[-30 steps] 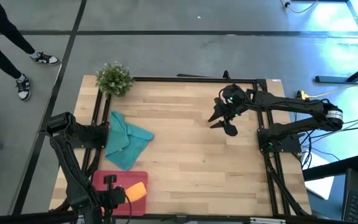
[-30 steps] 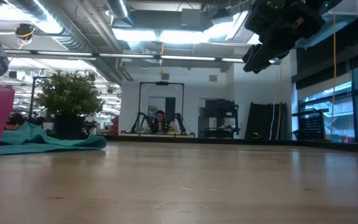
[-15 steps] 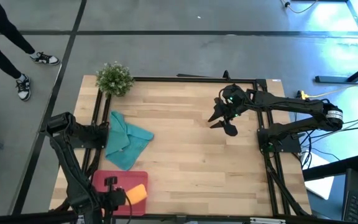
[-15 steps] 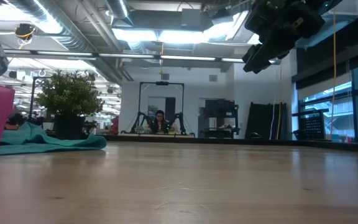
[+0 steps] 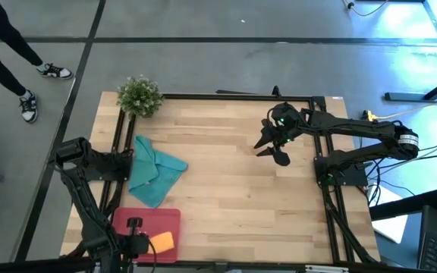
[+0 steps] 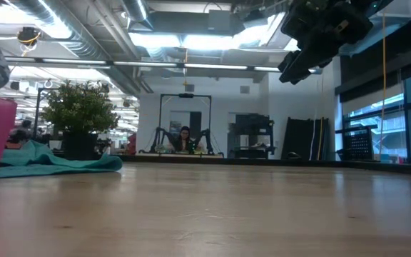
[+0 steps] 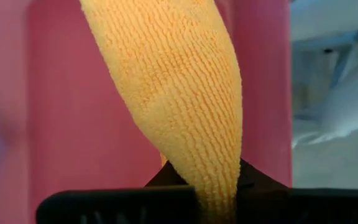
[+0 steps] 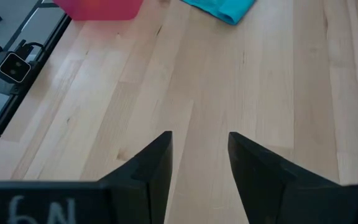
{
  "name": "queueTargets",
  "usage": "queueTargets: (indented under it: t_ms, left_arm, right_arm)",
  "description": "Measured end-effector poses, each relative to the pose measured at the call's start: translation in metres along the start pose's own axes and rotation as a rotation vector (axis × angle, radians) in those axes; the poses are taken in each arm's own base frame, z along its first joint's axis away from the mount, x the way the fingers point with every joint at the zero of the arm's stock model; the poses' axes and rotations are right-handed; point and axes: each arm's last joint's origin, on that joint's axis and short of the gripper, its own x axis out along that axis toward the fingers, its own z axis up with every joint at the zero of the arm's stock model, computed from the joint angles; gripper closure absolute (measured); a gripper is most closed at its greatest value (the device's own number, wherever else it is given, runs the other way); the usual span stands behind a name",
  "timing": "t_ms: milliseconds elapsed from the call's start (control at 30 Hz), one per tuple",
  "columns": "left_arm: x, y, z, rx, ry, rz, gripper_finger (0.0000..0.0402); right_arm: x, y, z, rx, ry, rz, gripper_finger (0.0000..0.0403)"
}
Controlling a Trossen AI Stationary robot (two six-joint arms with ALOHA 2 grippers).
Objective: Roll microfiber towels into tight, uniform cylinder then place into a basket
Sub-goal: Put the yellow microfiber cloth into the bin
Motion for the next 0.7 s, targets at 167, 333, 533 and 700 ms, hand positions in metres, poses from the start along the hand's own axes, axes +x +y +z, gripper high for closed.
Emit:
queueTargets:
  t_ms: [167, 333, 533, 700]
  left_arm:
    - [0.011, 0.002, -0.006, 0.069, 0.025, -0.053, 0.0391]
    - [0.018, 0.007, -0.01, 0.05, 0.031, -0.048, 0.0392]
    - [0.025, 0.01, -0.014, 0.031, 0.034, -0.074, 0.0391]
    - [0.029, 0.015, -0.019, 0.026, 0.086, -0.076, 0.0391]
  right_arm:
    - [0.0, 0.0, 0.0, 0.0, 0.0, 0.0, 0.0246]
    - [0.0, 0.0, 0.0, 0.0, 0.0, 0.0, 0.0246]
    - [0.0, 0.0, 0.0, 0.0, 0.0, 0.0, 0.0246]
    - [0.0, 0.0, 0.0, 0.0, 0.0, 0.0, 0.0246]
